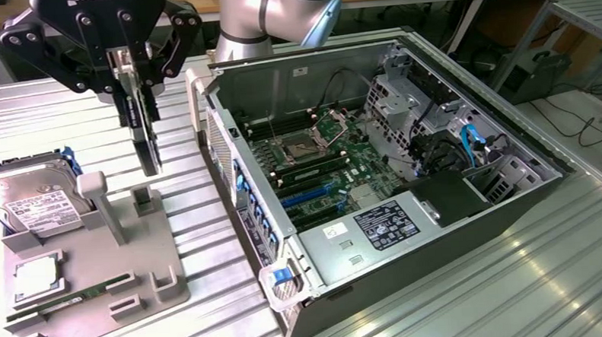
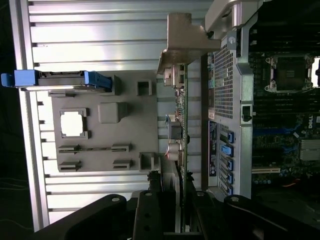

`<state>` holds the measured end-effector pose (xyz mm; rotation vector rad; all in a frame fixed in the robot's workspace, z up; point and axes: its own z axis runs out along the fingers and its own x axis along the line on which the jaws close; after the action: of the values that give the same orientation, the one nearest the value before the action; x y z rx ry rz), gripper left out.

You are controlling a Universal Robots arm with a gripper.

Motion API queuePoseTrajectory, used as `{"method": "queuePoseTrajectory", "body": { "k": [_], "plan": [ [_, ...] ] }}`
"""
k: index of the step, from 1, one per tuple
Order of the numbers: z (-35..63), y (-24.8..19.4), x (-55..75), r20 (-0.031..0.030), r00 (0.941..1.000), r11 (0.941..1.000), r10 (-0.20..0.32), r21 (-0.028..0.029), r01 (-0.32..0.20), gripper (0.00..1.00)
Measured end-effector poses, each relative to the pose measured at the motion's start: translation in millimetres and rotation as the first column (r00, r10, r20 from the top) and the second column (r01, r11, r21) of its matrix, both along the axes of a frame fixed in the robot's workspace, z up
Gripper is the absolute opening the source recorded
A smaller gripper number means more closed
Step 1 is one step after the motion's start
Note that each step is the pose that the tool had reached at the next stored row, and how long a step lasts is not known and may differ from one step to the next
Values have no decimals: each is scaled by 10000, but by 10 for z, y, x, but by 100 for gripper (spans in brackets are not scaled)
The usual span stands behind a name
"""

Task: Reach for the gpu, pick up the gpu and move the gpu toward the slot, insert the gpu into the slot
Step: 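Pick up the gpu and move the gpu toward the slot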

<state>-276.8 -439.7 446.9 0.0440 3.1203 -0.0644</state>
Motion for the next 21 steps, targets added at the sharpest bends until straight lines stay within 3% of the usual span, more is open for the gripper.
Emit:
{"method": "queuePoseTrajectory", "body": {
  "k": [21],
  "plan": [
    [0, 0, 67, -1, 10000, 10000, 0, 0, 0, 27]
  ]
}}
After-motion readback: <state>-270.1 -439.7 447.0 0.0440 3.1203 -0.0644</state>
